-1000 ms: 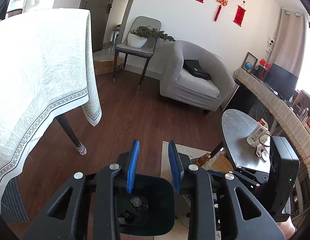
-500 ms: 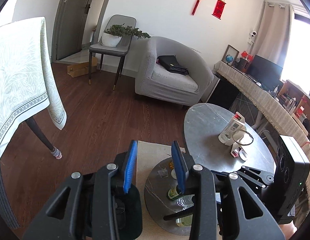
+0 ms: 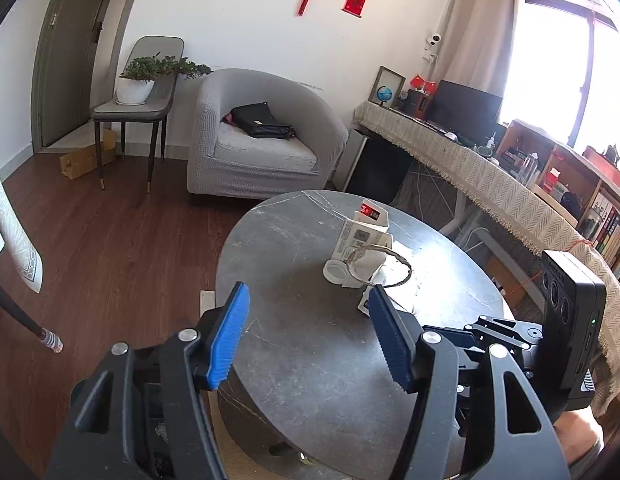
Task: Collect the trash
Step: 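Move both open tools back over the table toward the remaining items, then grasp the cardboard tape core with the left tool while the right tool grasps the printed white card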
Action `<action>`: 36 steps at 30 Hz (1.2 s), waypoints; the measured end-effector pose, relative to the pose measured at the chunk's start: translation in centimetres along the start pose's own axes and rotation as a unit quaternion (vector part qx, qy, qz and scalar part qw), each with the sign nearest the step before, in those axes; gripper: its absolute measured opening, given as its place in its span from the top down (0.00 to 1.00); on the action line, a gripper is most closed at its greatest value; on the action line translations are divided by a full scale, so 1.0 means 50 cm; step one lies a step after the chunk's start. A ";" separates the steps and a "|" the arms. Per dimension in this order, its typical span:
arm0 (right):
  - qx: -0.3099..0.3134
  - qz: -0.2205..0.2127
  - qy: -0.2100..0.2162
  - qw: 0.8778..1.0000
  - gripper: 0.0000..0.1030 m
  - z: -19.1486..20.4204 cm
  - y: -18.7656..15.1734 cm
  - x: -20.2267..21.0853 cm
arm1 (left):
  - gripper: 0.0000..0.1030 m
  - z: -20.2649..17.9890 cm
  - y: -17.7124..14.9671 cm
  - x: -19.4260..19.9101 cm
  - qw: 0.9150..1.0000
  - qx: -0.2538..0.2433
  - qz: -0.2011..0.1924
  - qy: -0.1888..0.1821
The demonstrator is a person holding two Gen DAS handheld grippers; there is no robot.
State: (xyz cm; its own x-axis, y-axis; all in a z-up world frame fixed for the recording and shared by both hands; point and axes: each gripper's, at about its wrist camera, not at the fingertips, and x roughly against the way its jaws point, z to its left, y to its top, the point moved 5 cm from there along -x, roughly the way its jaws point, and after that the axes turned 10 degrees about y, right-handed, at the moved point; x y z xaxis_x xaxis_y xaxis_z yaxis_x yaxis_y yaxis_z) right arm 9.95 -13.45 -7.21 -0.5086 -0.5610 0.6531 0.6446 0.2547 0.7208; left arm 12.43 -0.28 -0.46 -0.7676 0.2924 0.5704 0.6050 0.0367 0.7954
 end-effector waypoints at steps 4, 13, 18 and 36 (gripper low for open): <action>-0.009 -0.007 -0.010 1.000 0.36 -0.036 -0.012 0.029 | 0.29 -0.042 -0.001 -0.036 1.000 -0.009 0.011 -0.020; -0.038 -0.026 -0.026 0.999 0.26 -0.128 -0.021 0.074 | 0.22 -0.100 0.001 -0.112 0.998 -0.007 0.028 -0.057; -0.052 -0.038 -0.019 0.998 0.23 -0.163 -0.008 0.086 | 0.22 -0.109 0.001 -0.149 0.997 -0.004 0.039 -0.067; -0.061 -0.034 -0.023 0.997 0.23 -0.198 0.003 0.080 | 0.41 -0.121 0.013 -0.192 0.994 0.014 0.049 -0.098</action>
State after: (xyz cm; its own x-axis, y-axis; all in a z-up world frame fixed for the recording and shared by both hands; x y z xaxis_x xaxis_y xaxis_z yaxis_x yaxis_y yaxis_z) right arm 13.68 -23.46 -6.80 -0.5776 -0.5361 0.6156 0.6705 0.1186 0.7324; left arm 18.94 -8.83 -4.18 -0.6497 0.4766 0.5922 0.6832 0.0243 0.7299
